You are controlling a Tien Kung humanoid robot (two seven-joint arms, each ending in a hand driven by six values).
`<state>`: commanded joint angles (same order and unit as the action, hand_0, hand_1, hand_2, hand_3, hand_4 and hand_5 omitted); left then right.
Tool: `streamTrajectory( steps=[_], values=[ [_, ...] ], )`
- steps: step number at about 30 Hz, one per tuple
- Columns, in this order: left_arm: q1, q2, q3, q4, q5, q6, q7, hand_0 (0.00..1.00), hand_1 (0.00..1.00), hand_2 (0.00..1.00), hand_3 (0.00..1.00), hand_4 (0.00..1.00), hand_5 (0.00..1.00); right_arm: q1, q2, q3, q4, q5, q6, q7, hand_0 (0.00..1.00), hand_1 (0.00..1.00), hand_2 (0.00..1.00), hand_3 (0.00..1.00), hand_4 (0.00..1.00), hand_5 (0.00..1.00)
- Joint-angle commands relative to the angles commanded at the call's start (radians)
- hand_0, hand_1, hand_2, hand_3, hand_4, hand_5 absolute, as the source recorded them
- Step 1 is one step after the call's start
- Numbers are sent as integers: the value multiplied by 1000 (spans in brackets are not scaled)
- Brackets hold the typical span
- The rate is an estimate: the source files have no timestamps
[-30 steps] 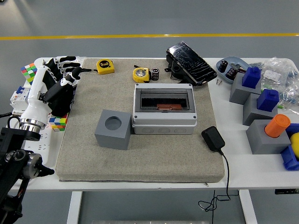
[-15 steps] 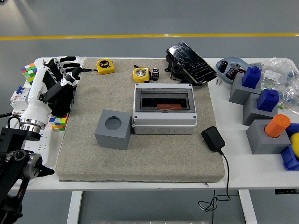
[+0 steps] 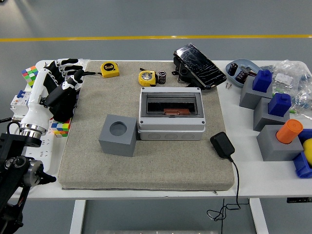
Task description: Fetch the battery,place it into the box,close the lid of the box
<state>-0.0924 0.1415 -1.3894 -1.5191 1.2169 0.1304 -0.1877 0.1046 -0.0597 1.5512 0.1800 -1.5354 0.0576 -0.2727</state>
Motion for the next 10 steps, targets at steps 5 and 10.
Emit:
streamTrajectory(
  steps=[5, 10],
  values=[
    [1, 0, -3, -1, 0, 0, 0, 421, 580, 582, 611, 965, 443, -1, 0, 1, 0, -2, 1, 0, 642, 662, 673, 575, 971, 585],
    [0, 0, -4, -2, 0, 0, 0, 421, 580, 582, 611, 965, 444, -2, 0, 5, 0, -6, 1, -1, 641, 662, 673, 575, 970, 584]
  ],
)
